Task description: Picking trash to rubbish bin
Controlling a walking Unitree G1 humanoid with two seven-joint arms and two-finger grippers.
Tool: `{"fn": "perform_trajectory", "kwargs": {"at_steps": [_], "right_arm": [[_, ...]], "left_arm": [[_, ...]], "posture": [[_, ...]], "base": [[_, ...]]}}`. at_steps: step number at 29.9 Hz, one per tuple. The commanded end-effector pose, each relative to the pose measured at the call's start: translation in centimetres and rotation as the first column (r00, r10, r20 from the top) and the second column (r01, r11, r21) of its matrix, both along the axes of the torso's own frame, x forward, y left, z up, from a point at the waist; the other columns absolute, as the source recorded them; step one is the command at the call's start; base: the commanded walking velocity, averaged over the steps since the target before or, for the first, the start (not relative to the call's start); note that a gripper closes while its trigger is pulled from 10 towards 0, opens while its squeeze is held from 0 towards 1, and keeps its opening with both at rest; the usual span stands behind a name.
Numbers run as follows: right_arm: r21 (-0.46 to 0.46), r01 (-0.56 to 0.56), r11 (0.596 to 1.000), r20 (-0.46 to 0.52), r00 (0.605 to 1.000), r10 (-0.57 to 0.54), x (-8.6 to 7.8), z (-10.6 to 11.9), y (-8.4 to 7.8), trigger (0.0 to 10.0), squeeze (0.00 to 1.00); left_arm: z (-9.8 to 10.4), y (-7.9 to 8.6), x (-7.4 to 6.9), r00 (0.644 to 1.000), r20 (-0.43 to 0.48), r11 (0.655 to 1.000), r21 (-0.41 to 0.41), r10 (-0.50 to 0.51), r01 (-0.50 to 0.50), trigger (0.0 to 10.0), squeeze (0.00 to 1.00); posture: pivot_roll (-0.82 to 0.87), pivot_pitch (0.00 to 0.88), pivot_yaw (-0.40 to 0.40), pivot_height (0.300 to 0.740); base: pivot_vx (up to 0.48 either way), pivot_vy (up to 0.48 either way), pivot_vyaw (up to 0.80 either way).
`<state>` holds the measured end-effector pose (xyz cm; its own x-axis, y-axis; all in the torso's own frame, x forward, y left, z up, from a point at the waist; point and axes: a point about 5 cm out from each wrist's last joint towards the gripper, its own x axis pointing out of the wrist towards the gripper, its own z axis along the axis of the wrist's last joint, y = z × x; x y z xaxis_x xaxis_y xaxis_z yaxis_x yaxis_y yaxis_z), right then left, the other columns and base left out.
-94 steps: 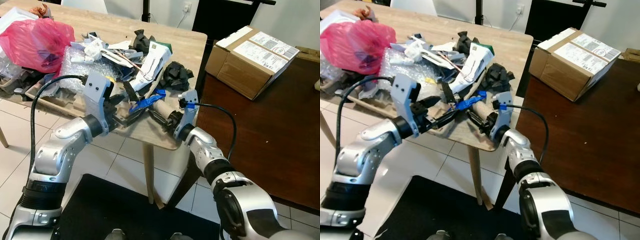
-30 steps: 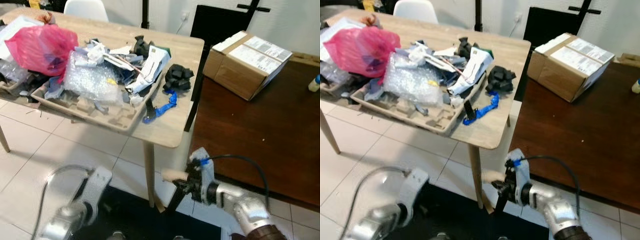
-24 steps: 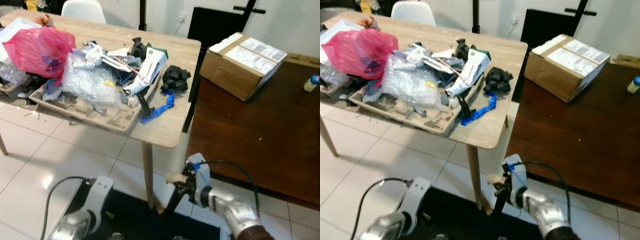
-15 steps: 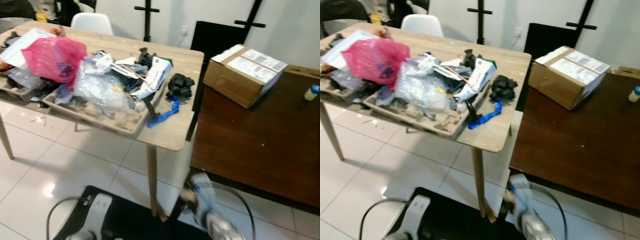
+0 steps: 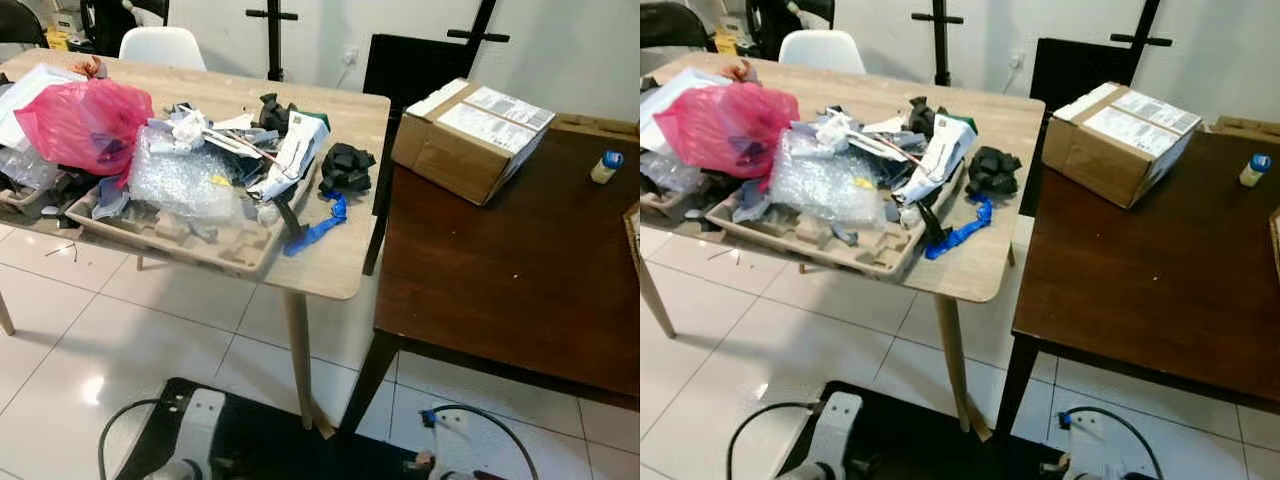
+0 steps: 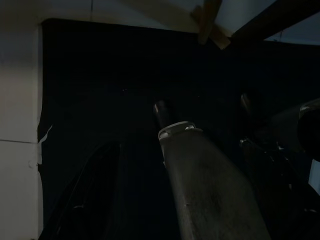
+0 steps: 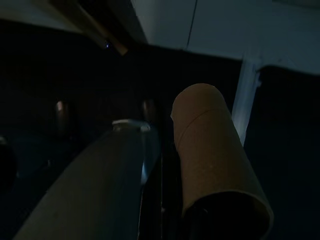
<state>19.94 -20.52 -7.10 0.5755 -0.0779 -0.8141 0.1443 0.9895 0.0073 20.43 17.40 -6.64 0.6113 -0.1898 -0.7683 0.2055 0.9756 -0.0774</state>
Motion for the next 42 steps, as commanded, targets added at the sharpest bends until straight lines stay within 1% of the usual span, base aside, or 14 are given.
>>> {"fn": "perform_trajectory", "kwargs": {"at_steps": [1,2,4,5,9,13,23,31,37,38,41,42], "right_arm": [[-0.027,-0.018,0.999,-0.041,0.999,0.017,-1.0,-0.6,-0.2,9.6,0.00],[-0.034,-0.024,0.999,-0.047,0.999,0.022,-1.1,-0.6,-0.3,10.0,0.00],[-0.036,-0.017,0.999,-0.048,0.999,0.015,-1.4,-0.8,-0.4,10.0,0.00],[-0.042,-0.001,0.999,-0.066,0.998,-0.002,-1.8,-0.9,-0.6,10.0,0.00],[-0.040,0.023,0.999,-0.095,0.995,-0.027,-2.4,-1.3,-0.7,10.0,0.00],[-0.047,0.021,0.999,-0.112,0.993,-0.026,-2.8,-1.5,-0.7,10.0,0.00],[-0.042,0.010,0.999,-0.115,0.993,-0.015,-2.8,-1.5,-0.5,10.0,0.00],[-0.006,-0.015,1.000,-0.113,0.994,0.014,-2.3,-1.4,0.1,10.0,0.00],[0.011,-0.016,1.000,-0.119,0.993,0.017,-2.2,-1.4,0.2,10.0,0.00],[0.015,-0.014,1.000,-0.120,0.993,0.015,-2.2,-1.4,0.2,10.0,0.00],[0.045,-0.064,0.997,-0.134,0.989,0.070,-2.2,-1.5,0.7,10.0,0.00],[0.045,-0.064,0.997,-0.134,0.989,0.070,-2.2,-1.5,0.7,10.0,0.00]], "left_arm": [[-0.5,0.4,-0.7,0.999,-0.032,1.000,0.009,0.013,-0.013,10.0,0.00],[-0.6,0.4,-0.9,0.999,-0.038,1.000,0.009,0.016,-0.016,10.0,0.00],[-0.8,0.4,-1.1,0.999,-0.043,1.000,0.016,0.015,-0.014,10.0,0.00],[-0.8,0.2,-1.1,0.999,-0.041,1.000,0.018,0.010,-0.009,10.0,0.00],[-0.9,-0.2,-1.1,0.999,-0.032,1.000,0.009,0.002,-0.002,10.0,0.00],[-0.9,-0.4,-1.1,0.999,-0.037,1.000,0.013,-0.012,0.012,10.0,0.00],[-0.9,-0.5,-1.0,0.999,-0.031,1.000,0.007,-0.012,0.012,10.0,0.00],[-0.9,-0.2,-1.1,1.000,-0.019,1.000,0.006,0.000,0.000,10.0,0.00],[-1.0,-0.2,-1.2,1.000,-0.017,1.000,0.007,0.000,0.000,10.0,0.00],[-1.0,-0.3,-1.2,1.000,-0.017,1.000,0.007,0.000,0.000,10.0,0.00],[-0.9,-0.2,-1.1,1.000,-0.012,1.000,0.006,-0.001,0.001,10.0,0.00],[-0.9,-0.2,-1.1,1.000,-0.012,1.000,0.006,-0.001,0.001,10.0,0.00]], "posture": [[-0.03,0.146,0.014,0.740],[-0.03,0.142,0.017,0.740],[-0.03,0.139,0.019,0.740],[-0.03,0.138,0.020,0.740],[-0.03,0.136,0.021,0.740],[-0.04,0.136,0.024,0.740],[-0.04,0.132,0.023,0.740],[-0.03,0.133,0.025,0.740],[-0.03,0.135,0.023,0.740],[-0.03,0.135,0.023,0.740],[-0.03,0.138,0.021,0.740],[-0.03,0.138,0.021,0.740]], "base": [[0.000,0.000,0.00],[0.000,0.000,0.00],[0.000,0.000,0.00],[0.000,0.000,0.00],[0.000,0.000,0.00],[0.000,0.000,-0.20],[0.000,0.000,-0.80],[0.000,0.000,-0.80],[0.000,0.000,-0.80],[0.000,0.000,-0.61],[0.000,0.000,0.00],[0.000,0.000,0.00]]}}
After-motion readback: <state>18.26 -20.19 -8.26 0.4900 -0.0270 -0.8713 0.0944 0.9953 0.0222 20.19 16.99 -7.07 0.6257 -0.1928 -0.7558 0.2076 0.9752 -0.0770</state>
